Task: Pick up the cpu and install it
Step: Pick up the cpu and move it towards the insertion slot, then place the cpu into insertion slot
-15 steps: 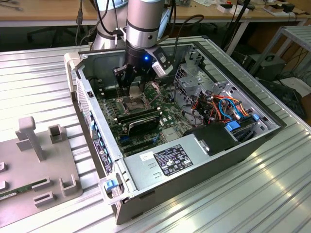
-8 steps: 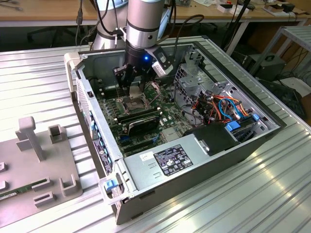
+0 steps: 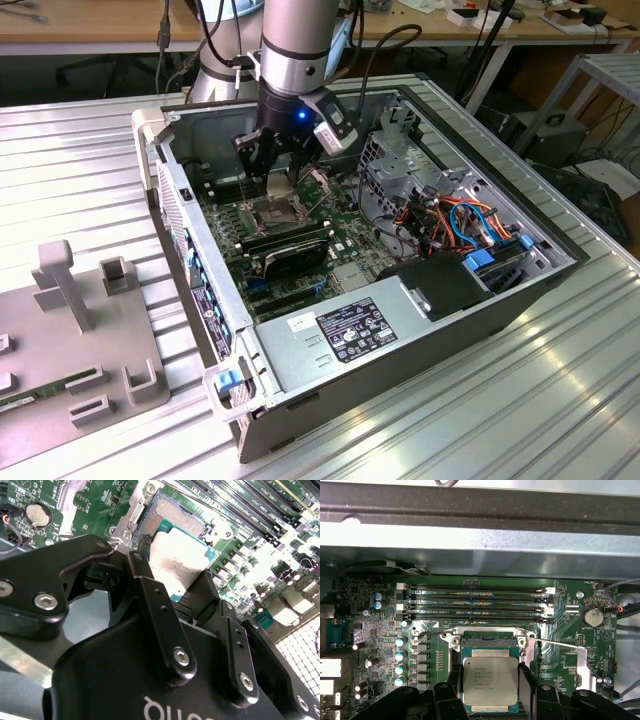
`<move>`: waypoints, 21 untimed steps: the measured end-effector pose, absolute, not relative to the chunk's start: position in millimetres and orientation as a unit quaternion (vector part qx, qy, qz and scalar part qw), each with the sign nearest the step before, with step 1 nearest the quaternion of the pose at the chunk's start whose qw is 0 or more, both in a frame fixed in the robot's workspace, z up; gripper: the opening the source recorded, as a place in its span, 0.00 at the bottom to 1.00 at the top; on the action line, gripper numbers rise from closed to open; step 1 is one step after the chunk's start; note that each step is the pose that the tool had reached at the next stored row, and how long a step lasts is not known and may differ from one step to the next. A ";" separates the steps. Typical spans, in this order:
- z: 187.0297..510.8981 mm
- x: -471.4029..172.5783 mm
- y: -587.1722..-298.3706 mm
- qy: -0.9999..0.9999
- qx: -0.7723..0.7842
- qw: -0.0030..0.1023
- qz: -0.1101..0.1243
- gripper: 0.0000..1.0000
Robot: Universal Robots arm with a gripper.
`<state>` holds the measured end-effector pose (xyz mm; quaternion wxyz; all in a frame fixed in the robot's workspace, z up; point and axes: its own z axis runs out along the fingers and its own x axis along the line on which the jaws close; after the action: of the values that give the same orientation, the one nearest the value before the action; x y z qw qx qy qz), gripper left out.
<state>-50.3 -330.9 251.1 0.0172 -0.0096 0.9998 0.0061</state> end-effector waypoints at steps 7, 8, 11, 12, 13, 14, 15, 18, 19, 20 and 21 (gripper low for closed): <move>253.1 -50.3 -330.9 1.000 -0.010 0.017 0.006 0.55; 253.2 -50.3 -330.9 1.000 -0.010 0.017 0.006 0.55; 253.4 -50.3 -330.9 1.000 -0.010 0.017 0.006 0.55; 253.5 -50.3 -330.9 1.000 -0.010 0.017 0.006 0.55; 253.6 -50.3 -330.9 1.000 -0.009 0.017 0.006 0.55; 253.7 -50.3 -330.9 1.000 -0.009 0.017 0.006 0.55; 253.7 -50.3 -330.9 1.000 -0.007 0.017 0.006 0.55; 253.7 -50.3 -330.9 1.000 0.007 0.017 0.006 0.55; 253.6 -50.3 -330.9 1.000 0.014 0.017 0.006 0.55; 253.6 -50.3 -330.9 1.000 0.020 0.017 0.006 0.55; 253.6 -50.3 -330.9 0.999 0.030 0.017 0.005 0.55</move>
<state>-50.3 -330.9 253.6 0.0174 0.0299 0.9994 0.0054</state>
